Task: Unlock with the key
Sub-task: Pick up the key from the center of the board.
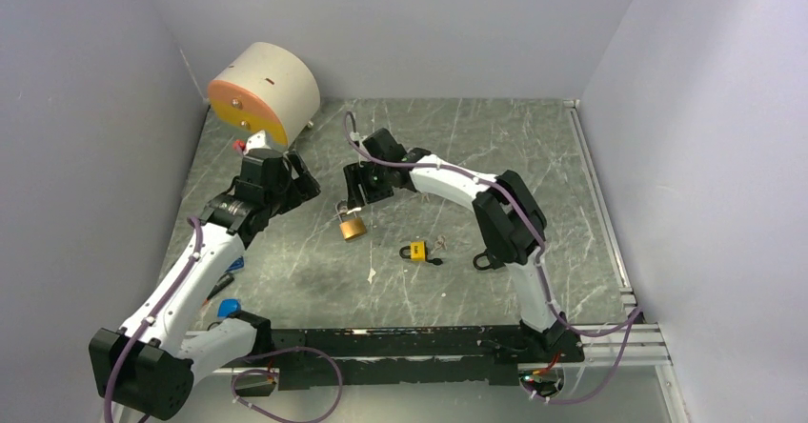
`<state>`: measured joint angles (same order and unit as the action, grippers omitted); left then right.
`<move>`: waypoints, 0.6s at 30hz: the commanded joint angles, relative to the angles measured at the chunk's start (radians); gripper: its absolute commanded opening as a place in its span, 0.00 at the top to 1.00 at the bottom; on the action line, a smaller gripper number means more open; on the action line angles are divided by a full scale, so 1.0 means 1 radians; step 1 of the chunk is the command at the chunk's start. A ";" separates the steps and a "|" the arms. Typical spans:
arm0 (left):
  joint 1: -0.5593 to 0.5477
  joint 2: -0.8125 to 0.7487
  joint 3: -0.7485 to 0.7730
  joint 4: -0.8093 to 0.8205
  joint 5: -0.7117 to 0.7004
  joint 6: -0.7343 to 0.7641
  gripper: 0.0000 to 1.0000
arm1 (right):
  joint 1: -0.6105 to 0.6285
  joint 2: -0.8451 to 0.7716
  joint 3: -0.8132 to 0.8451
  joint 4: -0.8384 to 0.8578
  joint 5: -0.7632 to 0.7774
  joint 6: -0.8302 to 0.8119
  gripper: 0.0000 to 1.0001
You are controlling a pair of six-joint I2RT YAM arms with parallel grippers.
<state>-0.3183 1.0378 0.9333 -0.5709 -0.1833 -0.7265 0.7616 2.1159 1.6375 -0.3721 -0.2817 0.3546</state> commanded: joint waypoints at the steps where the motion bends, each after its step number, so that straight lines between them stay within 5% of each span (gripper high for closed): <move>1: -0.001 -0.017 -0.002 0.016 -0.030 -0.011 0.14 | -0.024 0.055 0.088 -0.084 -0.069 -0.032 0.39; 18: -0.001 -0.017 -0.020 0.029 -0.026 0.018 0.13 | -0.047 0.163 0.140 -0.046 -0.173 0.023 0.55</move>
<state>-0.3183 1.0355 0.9180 -0.5652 -0.1894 -0.7193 0.7307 2.2593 1.7279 -0.4397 -0.4145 0.3580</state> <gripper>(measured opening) 0.868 0.473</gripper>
